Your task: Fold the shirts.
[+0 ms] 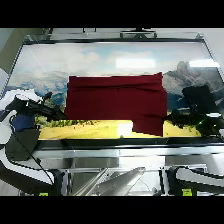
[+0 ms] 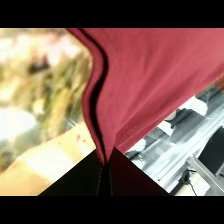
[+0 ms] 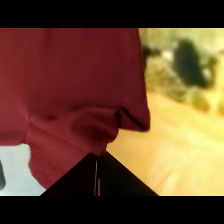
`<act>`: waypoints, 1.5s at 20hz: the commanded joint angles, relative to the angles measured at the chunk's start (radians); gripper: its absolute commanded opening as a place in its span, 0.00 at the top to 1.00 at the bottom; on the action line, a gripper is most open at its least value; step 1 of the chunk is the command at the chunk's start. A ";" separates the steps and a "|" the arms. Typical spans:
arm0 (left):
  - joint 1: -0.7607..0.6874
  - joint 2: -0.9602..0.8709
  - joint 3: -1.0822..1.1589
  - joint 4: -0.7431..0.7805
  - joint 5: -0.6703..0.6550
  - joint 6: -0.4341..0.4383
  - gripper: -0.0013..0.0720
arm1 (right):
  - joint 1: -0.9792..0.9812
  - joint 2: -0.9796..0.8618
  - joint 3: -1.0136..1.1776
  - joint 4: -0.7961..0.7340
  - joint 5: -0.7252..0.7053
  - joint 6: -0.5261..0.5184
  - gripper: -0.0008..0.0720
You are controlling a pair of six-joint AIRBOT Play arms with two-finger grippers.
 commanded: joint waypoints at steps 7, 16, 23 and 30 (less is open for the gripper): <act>0.022 0.095 0.085 -0.079 -0.074 0.007 0.96 | 0.074 0.064 0.139 0.161 0.171 -0.010 0.96; -0.033 -0.039 0.467 -0.079 -0.019 -0.058 0.95 | 0.189 -0.159 0.544 0.298 -0.062 -0.006 0.97; -0.115 -0.346 0.798 -0.071 0.045 -0.058 0.95 | 0.305 -0.447 0.757 0.308 -0.259 -0.092 0.97; -0.113 -0.471 0.850 -0.071 0.163 -0.058 0.95 | 0.296 -0.517 0.777 0.247 -0.329 -0.109 0.96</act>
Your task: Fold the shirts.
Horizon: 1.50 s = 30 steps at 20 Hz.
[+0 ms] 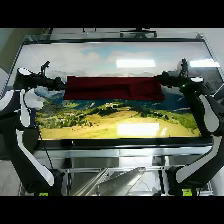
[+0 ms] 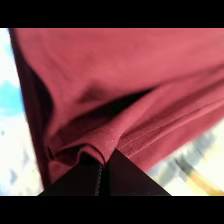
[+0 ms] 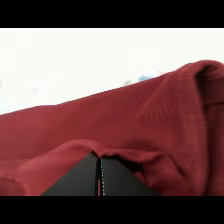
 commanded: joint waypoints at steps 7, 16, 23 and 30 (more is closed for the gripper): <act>0.018 0.003 0.078 -0.006 0.052 0.000 0.65 | -0.119 -0.021 0.068 -0.039 0.031 -0.010 0.15; 0.079 0.109 0.046 -0.009 0.129 -0.096 0.65 | -0.146 -0.079 0.078 -0.167 0.247 0.071 0.03; 0.063 0.109 0.048 -0.089 0.093 -0.094 0.96 | -0.065 -0.126 0.079 -0.166 0.213 0.082 0.04; -0.026 0.109 0.048 -0.089 0.001 -0.074 0.96 | -0.037 -0.125 0.107 -0.153 0.196 0.134 0.96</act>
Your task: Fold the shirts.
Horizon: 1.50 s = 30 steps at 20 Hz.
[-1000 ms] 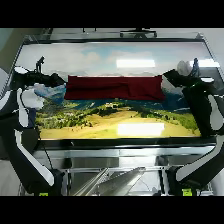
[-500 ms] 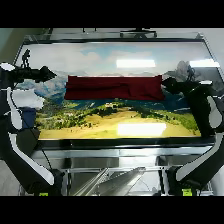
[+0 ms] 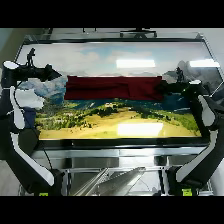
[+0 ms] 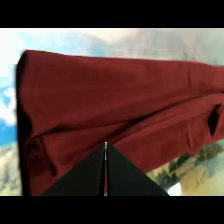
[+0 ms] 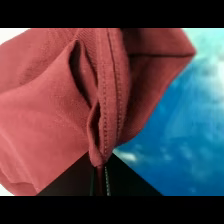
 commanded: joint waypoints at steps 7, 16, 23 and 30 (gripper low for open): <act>-0.338 0.000 -0.032 0.005 0.057 0.032 0.96 | 0.006 0.084 0.190 0.017 0.208 0.124 0.97; -0.711 -0.135 -0.074 0.024 0.536 -0.050 0.98 | 0.049 0.270 0.289 0.087 0.310 0.164 0.97; -0.769 -0.148 -0.074 0.024 0.685 -0.066 0.98 | 0.109 0.274 0.289 0.157 0.340 0.163 0.97; -0.586 -0.061 0.042 -0.112 0.165 -0.073 0.98 | 0.221 0.261 0.288 0.142 0.246 0.164 0.96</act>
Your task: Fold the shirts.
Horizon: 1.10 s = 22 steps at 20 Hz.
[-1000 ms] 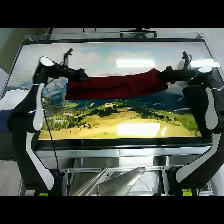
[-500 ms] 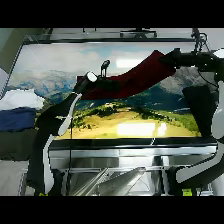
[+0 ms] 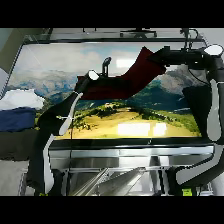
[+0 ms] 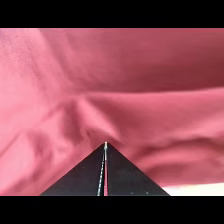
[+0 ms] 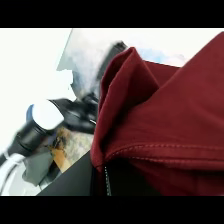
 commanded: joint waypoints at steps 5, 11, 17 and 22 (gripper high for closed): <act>0.361 0.314 -0.071 -0.126 -0.483 -0.002 0.97 | 0.277 -0.080 0.000 0.091 -0.368 -0.038 0.96; 0.533 0.447 -0.071 -0.124 -0.504 0.010 0.97 | 0.731 -0.336 0.001 0.548 -1.078 -0.338 0.97; 0.529 0.450 -0.071 -0.123 -0.597 0.014 0.96 | 0.840 -0.465 0.047 0.752 -0.970 -0.549 0.02; 0.529 0.450 -0.071 -0.124 -0.592 0.015 0.96 | 0.629 -0.376 0.047 0.507 -0.623 -0.462 0.45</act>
